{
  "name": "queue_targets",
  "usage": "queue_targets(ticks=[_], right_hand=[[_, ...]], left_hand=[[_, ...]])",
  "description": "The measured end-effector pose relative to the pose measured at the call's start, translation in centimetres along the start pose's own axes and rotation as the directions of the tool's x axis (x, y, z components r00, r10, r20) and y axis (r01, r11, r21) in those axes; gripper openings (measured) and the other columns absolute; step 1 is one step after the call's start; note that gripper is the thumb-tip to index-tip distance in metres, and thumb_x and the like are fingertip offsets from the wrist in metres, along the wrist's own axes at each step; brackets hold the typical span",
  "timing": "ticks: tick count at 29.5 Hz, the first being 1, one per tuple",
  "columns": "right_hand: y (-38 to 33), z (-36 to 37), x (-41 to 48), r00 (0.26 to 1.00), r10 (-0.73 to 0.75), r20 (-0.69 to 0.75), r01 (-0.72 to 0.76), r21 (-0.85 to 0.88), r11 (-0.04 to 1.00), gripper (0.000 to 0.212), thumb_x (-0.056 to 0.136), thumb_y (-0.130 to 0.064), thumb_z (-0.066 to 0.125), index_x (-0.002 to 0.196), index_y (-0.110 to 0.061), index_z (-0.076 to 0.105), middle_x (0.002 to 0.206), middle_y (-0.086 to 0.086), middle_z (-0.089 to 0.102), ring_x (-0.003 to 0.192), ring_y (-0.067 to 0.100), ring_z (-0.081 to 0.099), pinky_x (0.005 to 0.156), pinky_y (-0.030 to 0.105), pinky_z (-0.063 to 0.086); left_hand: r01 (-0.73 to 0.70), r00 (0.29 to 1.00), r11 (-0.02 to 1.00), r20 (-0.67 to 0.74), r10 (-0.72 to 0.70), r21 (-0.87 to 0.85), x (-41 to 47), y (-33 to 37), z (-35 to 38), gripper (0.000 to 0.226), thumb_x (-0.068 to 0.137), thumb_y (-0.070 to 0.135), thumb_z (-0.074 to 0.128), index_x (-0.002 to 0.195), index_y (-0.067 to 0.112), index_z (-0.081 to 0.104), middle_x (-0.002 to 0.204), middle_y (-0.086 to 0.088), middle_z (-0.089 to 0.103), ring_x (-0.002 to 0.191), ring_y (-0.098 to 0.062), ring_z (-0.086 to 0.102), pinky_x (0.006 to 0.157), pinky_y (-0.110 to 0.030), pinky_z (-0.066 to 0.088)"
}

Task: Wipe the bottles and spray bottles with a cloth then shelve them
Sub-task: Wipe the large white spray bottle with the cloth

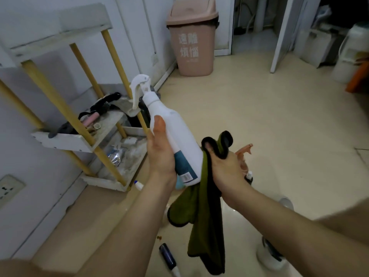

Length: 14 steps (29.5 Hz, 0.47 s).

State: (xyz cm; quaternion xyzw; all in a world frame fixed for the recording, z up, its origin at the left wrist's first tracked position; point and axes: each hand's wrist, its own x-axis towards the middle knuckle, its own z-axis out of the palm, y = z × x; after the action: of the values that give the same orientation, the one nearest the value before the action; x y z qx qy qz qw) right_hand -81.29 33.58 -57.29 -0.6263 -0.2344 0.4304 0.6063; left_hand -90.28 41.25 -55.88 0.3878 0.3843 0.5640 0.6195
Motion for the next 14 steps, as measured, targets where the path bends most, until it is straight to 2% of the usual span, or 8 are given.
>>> queue_targets(ticks=[2,4,5,7,8,10,12,14], right_hand=[[-0.4,-0.3,0.0,0.991,0.127,-0.032,-0.117,0.214,0.970,0.032,0.093,-0.044,0.061,0.076,-0.017,0.062,0.068,0.003,0.065,0.068,0.020,0.064,0.075,0.033,0.053],[-0.7,-0.3,0.0,0.964,0.260,0.059,-0.261,0.420,0.869,0.031,0.089,-0.047,0.065,0.083,-0.017,0.068,0.067,0.004,0.070,0.069,0.023,0.069,0.077,0.037,0.056],[-0.8,-0.3,-0.1,0.948,0.292,0.124,-0.313,0.504,0.805,0.032,0.088,-0.048,0.066,0.085,-0.017,0.073,0.071,0.007,0.073,0.071,0.024,0.071,0.076,0.037,0.056],[-0.3,-0.1,-0.3,0.935,0.287,0.209,-0.353,0.618,0.702,0.036,0.087,-0.047,0.067,0.098,-0.014,0.076,0.088,0.013,0.076,0.084,0.027,0.073,0.084,0.040,0.056],[0.0,-0.1,-0.3,0.937,0.280,0.208,-0.347,0.645,0.681,0.039,0.086,-0.045,0.069,0.108,-0.013,0.073,0.096,0.015,0.075,0.092,0.030,0.072,0.090,0.043,0.055],[1.0,-0.4,-0.5,0.961,0.245,0.125,-0.263,0.682,0.683,0.024,0.088,-0.035,0.070,0.104,-0.017,0.070,0.091,0.010,0.076,0.087,0.028,0.073,0.088,0.046,0.056],[1.8,-1.1,-1.0,0.986,0.162,-0.032,-0.102,0.653,0.750,0.005,0.090,-0.025,0.068,0.094,-0.023,0.066,0.079,0.000,0.075,0.076,0.018,0.072,0.075,0.038,0.058],[2.8,-1.7,-1.3,0.985,0.005,-0.172,0.080,0.487,0.870,0.012,0.088,-0.018,0.070,0.097,-0.025,0.065,0.084,-0.006,0.073,0.081,0.014,0.071,0.067,0.027,0.057]], left_hand=[[-0.054,0.999,0.999,-0.006,0.054,0.005,-0.2,-0.3,0.8,0.068,0.075,0.070,0.060,0.132,0.032,0.053,0.124,-0.010,0.065,0.110,-0.030,0.065,0.089,-0.050,0.056],[-0.137,0.989,0.990,-0.062,0.138,0.017,-0.6,-0.4,2.1,0.022,0.092,0.056,0.053,0.113,0.051,0.047,0.116,0.003,0.064,0.105,-0.017,0.065,0.084,-0.036,0.055],[-0.177,0.980,0.984,-0.087,0.178,0.022,-0.9,-0.5,2.7,0.012,0.098,0.048,0.048,0.105,0.055,0.041,0.111,0.011,0.061,0.101,-0.010,0.064,0.081,-0.029,0.054],[-0.199,0.975,0.980,-0.100,0.201,0.022,-1.3,-1.3,3.2,0.013,0.100,0.045,0.047,0.110,0.051,0.042,0.109,0.013,0.060,0.098,-0.006,0.064,0.080,-0.026,0.054],[-0.182,0.976,0.983,-0.122,0.182,0.014,-1.4,-1.6,3.1,0.024,0.097,0.050,0.050,0.119,0.044,0.045,0.112,0.008,0.062,0.101,-0.010,0.065,0.084,-0.030,0.055],[-0.082,0.988,0.996,-0.135,0.079,-0.016,-1.2,-2.7,2.4,0.053,0.088,0.059,0.054,0.132,0.029,0.046,0.121,-0.002,0.064,0.107,-0.019,0.065,0.093,-0.044,0.055],[0.065,0.995,0.997,-0.076,-0.061,0.050,-0.9,-3.4,1.6,0.055,0.091,0.058,0.054,0.135,0.027,0.046,0.123,-0.001,0.064,0.110,-0.021,0.064,0.097,-0.049,0.052],[0.183,0.983,0.967,-0.024,-0.182,0.175,-1.1,-3.9,0.8,0.045,0.092,0.051,0.057,0.128,0.024,0.051,0.119,0.001,0.064,0.107,-0.018,0.064,0.094,-0.045,0.054]])
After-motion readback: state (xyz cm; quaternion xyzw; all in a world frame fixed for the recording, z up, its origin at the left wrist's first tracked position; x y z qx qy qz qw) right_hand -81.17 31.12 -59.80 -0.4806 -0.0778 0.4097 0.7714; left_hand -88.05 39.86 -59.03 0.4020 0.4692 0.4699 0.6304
